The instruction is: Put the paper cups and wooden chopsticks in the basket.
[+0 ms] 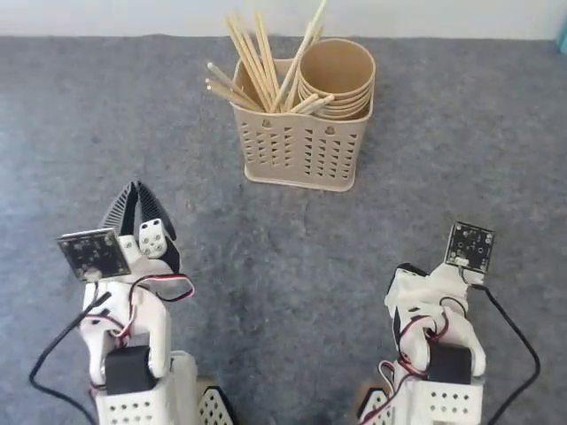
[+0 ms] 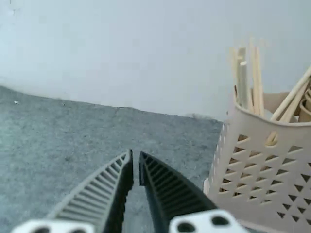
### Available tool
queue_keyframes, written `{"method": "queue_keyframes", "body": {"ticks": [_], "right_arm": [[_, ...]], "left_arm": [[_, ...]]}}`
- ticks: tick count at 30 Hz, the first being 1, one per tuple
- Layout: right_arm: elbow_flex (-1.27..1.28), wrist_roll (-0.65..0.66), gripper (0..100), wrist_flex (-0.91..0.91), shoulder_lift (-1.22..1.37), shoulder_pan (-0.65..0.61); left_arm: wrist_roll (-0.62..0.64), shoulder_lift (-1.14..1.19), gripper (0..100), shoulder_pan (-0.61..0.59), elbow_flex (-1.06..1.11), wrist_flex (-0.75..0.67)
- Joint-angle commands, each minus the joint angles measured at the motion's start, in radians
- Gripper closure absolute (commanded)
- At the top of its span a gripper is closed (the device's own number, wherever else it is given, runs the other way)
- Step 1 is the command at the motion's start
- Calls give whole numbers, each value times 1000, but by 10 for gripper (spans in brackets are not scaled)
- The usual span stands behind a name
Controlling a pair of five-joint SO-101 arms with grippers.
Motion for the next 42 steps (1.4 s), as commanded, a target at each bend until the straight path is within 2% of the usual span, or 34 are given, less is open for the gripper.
{"method": "queue_keyframes", "body": {"ticks": [1,7,11,15,27,32,42], "right_arm": [[8,-5,991,7,-15,-2],[83,-3,991,8,-13,-35],[83,-3,990,10,-8,-82],[83,-3,990,64,-13,-87],[83,-6,991,130,-13,-91],[83,-6,991,130,-13,-93],[83,-6,991,130,-13,-94]], "left_arm": [[-2,14,988,-14,24,5],[-12,14,988,-9,125,57],[-101,23,988,5,208,72],[-143,23,988,11,199,245],[-138,25,988,-44,202,267],[-140,23,988,41,205,465],[-135,23,988,68,202,511]]}}
